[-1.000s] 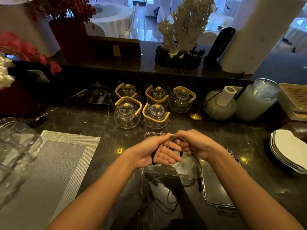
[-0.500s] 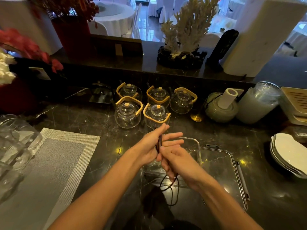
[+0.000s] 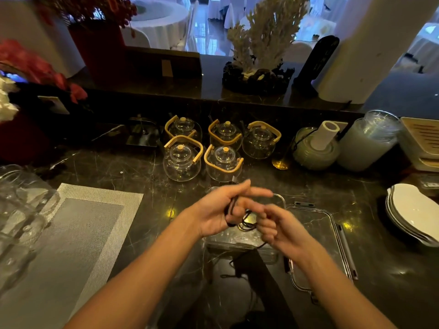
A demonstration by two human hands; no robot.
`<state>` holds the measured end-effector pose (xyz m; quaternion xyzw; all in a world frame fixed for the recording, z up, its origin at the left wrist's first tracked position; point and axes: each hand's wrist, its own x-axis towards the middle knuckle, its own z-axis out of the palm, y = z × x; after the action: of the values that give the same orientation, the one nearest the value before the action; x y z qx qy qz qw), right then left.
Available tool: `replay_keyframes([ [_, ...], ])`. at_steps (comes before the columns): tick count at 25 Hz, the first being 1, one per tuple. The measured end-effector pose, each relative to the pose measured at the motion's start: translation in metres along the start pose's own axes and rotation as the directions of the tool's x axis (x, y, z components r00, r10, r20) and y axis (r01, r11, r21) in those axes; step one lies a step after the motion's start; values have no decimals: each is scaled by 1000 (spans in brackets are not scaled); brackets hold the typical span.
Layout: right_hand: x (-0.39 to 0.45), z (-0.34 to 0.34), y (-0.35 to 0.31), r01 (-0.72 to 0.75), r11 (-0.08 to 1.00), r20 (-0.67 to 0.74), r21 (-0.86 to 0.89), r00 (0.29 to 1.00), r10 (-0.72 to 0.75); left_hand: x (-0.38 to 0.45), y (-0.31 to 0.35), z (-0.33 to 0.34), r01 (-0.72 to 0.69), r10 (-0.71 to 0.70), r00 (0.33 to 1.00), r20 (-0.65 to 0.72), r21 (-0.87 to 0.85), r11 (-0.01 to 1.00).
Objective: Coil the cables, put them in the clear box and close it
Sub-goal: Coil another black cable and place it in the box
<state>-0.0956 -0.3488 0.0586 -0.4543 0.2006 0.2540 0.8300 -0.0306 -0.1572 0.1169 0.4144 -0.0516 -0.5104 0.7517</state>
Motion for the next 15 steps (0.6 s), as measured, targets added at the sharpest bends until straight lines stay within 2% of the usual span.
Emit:
replay_keyframes([
  [2, 5, 5, -28, -59, 967, -101, -249, 994, 34, 2, -11, 0, 132, -116, 990, -80, 233, 963],
  [4, 2, 17, -51, -97, 871, -157, -482, 987, 23, 4, -17, -4, 216, -162, 969, -184, 327, 920],
  [5, -2, 25, -59, -87, 834, -169, -545, 986, -8, 6, -18, -7, 233, -153, 957, -246, 341, 911],
  [8, -18, 55, -66, 36, 827, -116, -561, 986, -121, 13, -21, -14, 174, -83, 928, -363, 226, 958],
  [11, -26, 80, -38, 136, 835, -7, -534, 986, -165, 18, -22, -16, 57, -45, 940, -338, 27, 998],
  [15, -27, 82, 8, 164, 851, 8, -499, 983, -185, 21, -17, -11, -50, 11, 966, -257, -143, 988],
])
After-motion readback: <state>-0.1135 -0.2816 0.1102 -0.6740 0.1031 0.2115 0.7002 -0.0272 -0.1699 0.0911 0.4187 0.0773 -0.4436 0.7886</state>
